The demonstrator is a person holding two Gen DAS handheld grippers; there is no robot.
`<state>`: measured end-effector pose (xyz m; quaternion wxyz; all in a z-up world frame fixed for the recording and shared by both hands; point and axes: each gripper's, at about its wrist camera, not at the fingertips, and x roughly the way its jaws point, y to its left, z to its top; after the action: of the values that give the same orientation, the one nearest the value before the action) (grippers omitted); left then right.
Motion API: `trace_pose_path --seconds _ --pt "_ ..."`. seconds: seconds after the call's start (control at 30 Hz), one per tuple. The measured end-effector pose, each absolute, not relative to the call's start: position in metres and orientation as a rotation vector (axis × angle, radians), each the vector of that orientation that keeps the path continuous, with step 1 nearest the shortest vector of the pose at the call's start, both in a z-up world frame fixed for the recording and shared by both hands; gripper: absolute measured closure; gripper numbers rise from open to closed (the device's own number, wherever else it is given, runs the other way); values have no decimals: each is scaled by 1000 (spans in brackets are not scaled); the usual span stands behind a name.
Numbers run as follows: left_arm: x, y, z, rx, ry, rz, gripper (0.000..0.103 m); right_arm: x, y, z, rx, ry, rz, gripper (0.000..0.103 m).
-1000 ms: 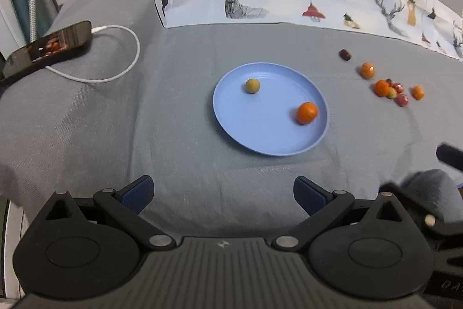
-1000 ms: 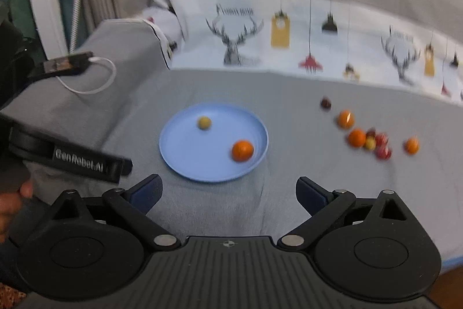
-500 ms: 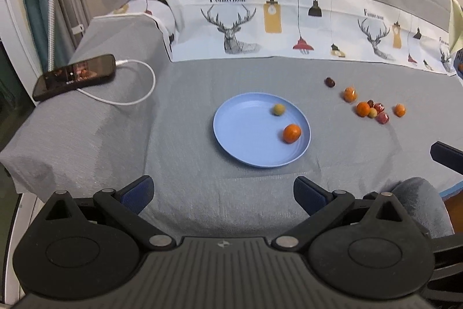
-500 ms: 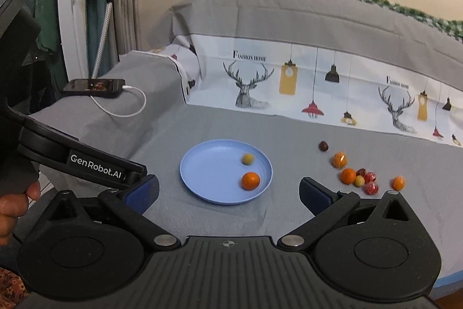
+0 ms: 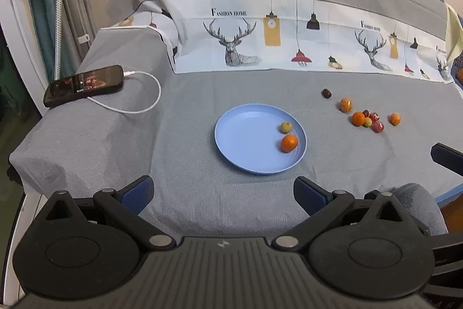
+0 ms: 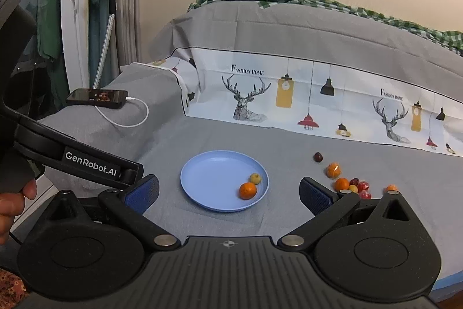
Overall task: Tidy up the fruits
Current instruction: 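Withdraw both tools from the plate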
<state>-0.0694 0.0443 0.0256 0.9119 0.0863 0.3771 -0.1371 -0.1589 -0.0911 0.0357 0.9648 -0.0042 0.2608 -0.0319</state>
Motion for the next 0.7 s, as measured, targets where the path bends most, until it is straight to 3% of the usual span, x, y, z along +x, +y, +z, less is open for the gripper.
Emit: trace_pose_path --seconds 0.7 --pt "-19 0 1 248 882 -274 0 -135 -147 5 163 585 -160 1"
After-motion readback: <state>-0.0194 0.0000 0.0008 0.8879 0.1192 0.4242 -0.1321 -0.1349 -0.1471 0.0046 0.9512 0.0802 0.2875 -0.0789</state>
